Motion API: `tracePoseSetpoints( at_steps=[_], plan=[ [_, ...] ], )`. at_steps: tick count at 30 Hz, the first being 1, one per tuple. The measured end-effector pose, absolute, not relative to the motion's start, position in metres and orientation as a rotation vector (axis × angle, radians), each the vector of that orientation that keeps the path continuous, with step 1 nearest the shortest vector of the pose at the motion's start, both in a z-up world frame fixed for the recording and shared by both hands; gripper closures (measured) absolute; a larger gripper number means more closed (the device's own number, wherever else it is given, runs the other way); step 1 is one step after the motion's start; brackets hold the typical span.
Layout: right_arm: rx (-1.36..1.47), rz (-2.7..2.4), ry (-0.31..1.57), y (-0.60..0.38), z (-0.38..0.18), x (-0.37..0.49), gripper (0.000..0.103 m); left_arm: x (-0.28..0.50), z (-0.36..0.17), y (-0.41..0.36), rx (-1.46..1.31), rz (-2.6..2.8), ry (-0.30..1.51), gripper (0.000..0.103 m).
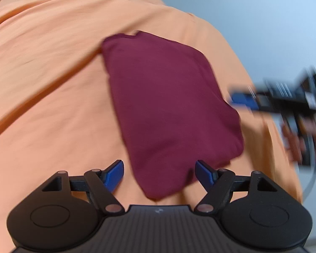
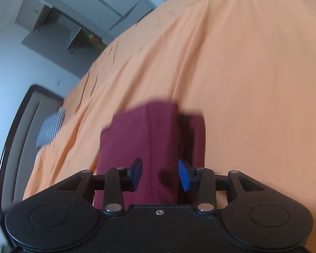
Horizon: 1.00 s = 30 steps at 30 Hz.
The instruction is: Fold small clothes
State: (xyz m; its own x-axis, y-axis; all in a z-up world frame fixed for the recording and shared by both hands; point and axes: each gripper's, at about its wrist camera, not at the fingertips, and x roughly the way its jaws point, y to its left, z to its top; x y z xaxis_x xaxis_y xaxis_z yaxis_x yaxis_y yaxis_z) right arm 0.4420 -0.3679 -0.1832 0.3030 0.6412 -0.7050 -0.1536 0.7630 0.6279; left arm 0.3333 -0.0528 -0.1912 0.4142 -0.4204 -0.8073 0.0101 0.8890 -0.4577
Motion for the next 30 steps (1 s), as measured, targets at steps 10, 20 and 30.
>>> tracePoseSetpoints(
  at_steps=[10,20,30],
  plan=[
    [0.622,0.621,1.283,-0.38,-0.208,0.379,0.097,0.339,-0.195,-0.051,-0.436,-0.281,1.131,0.024],
    [0.588,0.524,1.307,-0.398,-0.209,0.376,0.069,0.338,-0.197,-0.043,-0.428,-0.257,1.123,0.022],
    [0.651,0.546,1.122,-0.394,-0.204,0.448,0.03,0.403,-0.206,-0.036,-0.521,-0.251,1.11,0.021]
  ],
)
